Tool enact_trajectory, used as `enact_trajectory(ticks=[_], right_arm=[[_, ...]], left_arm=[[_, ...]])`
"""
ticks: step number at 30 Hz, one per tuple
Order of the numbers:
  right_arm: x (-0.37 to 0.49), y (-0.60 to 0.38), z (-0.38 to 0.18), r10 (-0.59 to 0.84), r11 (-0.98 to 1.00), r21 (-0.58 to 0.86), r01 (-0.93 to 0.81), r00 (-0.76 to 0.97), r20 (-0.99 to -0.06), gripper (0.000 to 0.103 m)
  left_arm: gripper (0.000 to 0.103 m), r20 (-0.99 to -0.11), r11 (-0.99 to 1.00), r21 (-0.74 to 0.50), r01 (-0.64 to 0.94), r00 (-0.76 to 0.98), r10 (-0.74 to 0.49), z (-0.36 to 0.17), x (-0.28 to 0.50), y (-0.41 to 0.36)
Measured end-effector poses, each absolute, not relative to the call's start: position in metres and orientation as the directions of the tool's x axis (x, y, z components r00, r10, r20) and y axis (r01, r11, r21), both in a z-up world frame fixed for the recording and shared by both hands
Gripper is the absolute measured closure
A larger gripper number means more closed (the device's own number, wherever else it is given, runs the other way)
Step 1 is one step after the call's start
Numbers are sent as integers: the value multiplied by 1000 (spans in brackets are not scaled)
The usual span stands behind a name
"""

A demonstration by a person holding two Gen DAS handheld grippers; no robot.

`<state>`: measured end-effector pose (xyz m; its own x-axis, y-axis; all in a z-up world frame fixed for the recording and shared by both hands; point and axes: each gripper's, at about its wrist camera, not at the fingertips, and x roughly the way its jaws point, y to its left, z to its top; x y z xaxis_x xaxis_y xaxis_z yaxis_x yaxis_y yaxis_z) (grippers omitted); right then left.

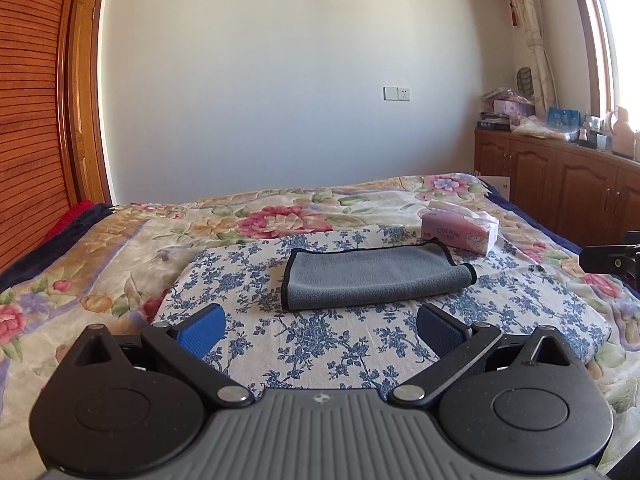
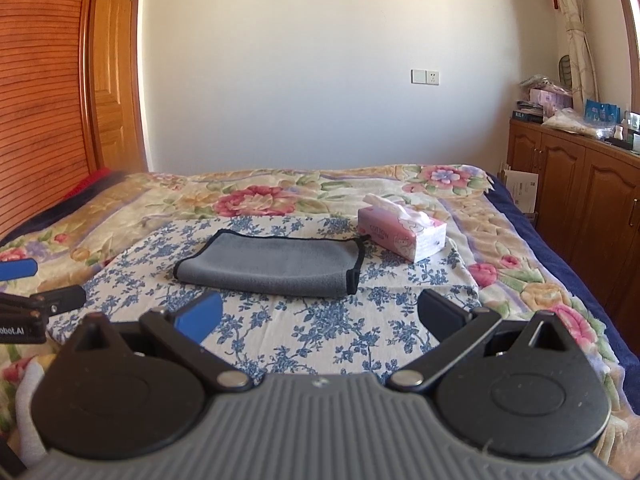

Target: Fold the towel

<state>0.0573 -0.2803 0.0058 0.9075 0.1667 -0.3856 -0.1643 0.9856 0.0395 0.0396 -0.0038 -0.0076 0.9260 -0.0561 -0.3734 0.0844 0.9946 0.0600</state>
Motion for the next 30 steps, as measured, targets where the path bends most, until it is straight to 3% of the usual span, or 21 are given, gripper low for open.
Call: enact_trajectory(ticks=[15,30], right_arm=[[48,-284,11,145,989,42,-139,942,-302,0],[47,-285,12,137,991,40,-131,947,-292,0]], left_arm=[[0,-305,996,73,60,952,-35,0,34,1],[0,-295,994,85,69,955,-42,2,31,0]])
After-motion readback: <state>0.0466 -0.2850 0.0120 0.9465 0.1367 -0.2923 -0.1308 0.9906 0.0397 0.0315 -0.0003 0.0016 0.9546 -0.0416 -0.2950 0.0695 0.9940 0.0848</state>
